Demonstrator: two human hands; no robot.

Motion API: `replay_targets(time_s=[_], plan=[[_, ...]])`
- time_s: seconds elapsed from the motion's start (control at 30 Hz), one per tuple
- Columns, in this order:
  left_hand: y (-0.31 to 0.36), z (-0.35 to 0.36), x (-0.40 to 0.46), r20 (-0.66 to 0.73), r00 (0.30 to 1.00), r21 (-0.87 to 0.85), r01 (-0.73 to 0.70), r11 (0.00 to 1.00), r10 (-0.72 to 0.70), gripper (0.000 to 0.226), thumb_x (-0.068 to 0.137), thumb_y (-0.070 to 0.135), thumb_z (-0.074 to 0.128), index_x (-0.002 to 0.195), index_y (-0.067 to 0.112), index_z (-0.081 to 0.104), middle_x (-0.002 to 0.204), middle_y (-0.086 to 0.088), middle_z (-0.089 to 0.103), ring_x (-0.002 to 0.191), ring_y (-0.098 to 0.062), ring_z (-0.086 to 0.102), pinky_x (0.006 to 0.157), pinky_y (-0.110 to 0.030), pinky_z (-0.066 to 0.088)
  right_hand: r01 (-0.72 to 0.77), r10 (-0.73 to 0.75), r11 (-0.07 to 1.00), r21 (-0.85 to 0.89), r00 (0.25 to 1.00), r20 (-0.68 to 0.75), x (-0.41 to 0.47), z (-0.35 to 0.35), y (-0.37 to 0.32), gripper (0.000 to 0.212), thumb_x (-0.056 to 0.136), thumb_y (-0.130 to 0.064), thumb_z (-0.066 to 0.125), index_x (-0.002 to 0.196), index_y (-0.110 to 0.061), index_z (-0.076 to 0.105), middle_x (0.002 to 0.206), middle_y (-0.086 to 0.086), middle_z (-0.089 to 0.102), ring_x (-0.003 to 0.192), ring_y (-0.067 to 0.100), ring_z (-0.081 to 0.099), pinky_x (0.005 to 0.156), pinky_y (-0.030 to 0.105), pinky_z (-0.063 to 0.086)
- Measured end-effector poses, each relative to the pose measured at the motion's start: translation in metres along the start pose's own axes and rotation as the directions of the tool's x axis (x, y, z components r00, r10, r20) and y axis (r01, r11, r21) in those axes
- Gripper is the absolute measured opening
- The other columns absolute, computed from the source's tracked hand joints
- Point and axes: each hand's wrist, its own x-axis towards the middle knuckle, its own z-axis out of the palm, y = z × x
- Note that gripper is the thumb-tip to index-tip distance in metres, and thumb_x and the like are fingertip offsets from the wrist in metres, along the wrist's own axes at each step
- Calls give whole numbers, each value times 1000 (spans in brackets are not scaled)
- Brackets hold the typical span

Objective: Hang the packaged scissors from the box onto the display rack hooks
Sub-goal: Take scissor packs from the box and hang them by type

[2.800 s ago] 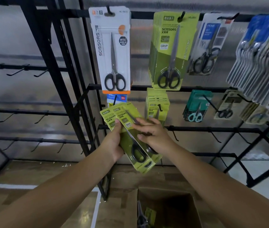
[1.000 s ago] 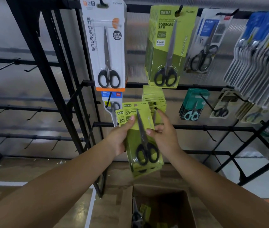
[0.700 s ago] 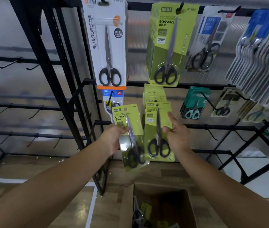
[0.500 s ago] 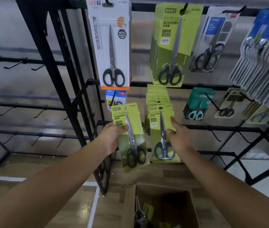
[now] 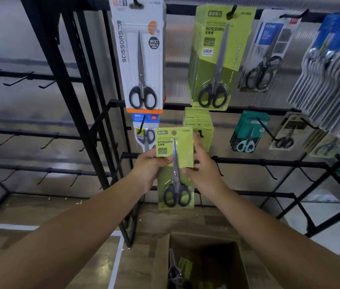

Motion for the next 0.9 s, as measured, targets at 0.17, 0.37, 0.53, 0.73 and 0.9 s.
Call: replay_targets(time_s=[0.17, 0.37, 0.53, 0.73, 0.9], plan=[[0, 7, 11, 88, 972, 594, -225, 772, 216, 25, 87, 5, 63, 112, 3, 63, 89, -3, 62, 72, -4, 59, 61, -11, 43, -14, -47, 957, -290, 978, -202, -4, -24, 9, 93, 80, 9, 54, 134, -51, 8, 98, 13, 63, 77, 22, 59, 73, 28, 50], [-2, 8, 22, 172, 960, 906, -241, 347, 219, 31, 92, 22, 57, 121, 14, 59, 110, -2, 63, 103, -18, 57, 89, -26, 44, -189, 94, 872, -452, 970, -224, 4, -44, 29, 69, 88, 4, 49, 146, -25, 27, 126, 12, 52, 90, 11, 46, 71, 5, 28], [-2, 10, 22, 212, 960, 925, -258, 279, 183, 30, 94, 22, 54, 122, 15, 59, 112, -4, 63, 97, -17, 56, 85, -25, 43, -278, 181, 830, -484, 954, -238, 24, -35, 26, 70, 88, 3, 46, 148, -20, 20, 120, 16, 53, 97, 22, 52, 82, 21, 39], [-6, 15, 32, 263, 954, 949, -283, 141, 146, 29, 94, 21, 52, 122, 15, 58, 120, -7, 61, 109, -24, 56, 86, -28, 43, -361, 320, 663, -655, 929, -188, 48, -33, 21, 62, 88, -9, 50, 145, -14, 26, 136, 16, 38, 118, 33, 46, 89, 36, 46], [-43, 23, 54, 271, 961, 960, -274, 58, 44, 32, 94, 23, 50, 124, 14, 57, 123, -10, 59, 113, -27, 54, 88, -29, 43, -307, 268, 604, -736, 947, -175, 37, -41, 54, 38, 86, -15, 52, 124, -9, 53, 125, 14, 44, 114, 33, 45, 88, 38, 44]])
